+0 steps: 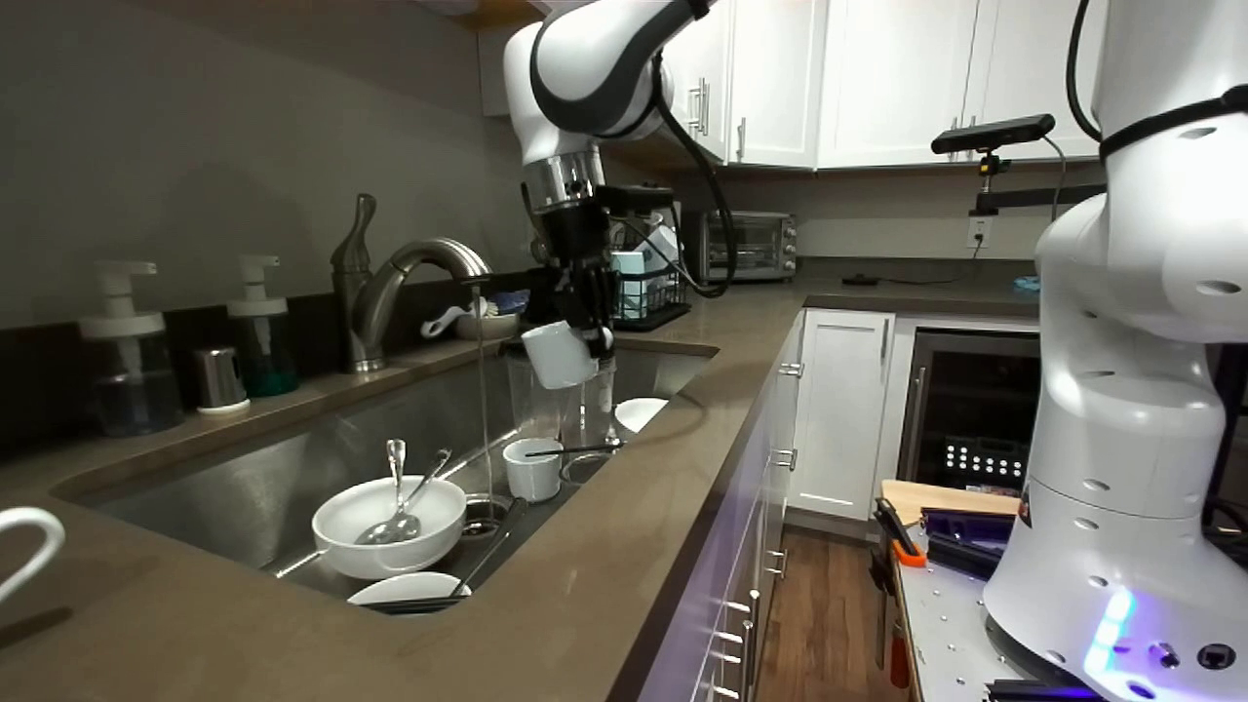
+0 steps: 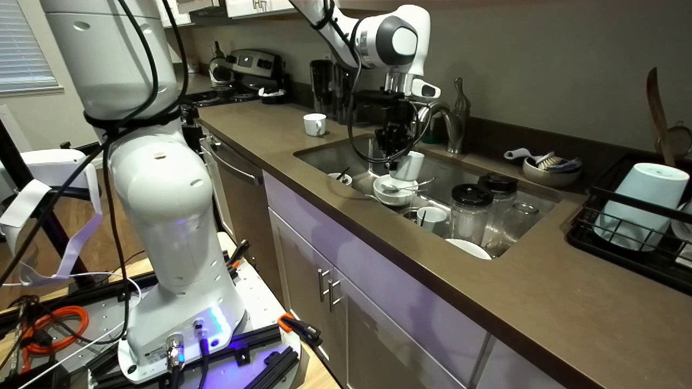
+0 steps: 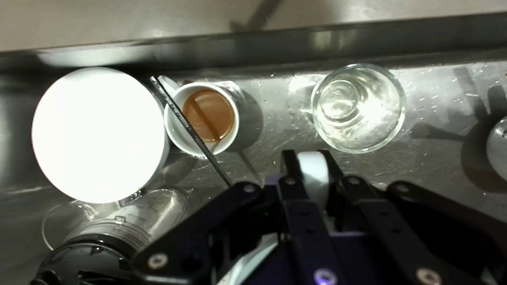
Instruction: Pour some water into the cup.
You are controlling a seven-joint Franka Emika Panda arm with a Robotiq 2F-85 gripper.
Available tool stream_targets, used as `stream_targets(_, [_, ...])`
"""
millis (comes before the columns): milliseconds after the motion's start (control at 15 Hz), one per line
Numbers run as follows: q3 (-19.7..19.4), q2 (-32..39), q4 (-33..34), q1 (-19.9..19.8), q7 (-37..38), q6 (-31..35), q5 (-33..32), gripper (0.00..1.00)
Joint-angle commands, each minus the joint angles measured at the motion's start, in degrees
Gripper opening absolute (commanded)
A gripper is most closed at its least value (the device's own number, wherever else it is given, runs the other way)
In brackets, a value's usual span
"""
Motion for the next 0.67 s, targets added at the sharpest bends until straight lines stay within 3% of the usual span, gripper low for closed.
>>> stream_targets(0, [-0.6,-5.1,-2.8,-2.1,2.1,0.1,-0.6,0.04])
stream_targets(600, [-4.9,-9.7,-6.1,-7.4,1.1,2.4,0.8,0.04])
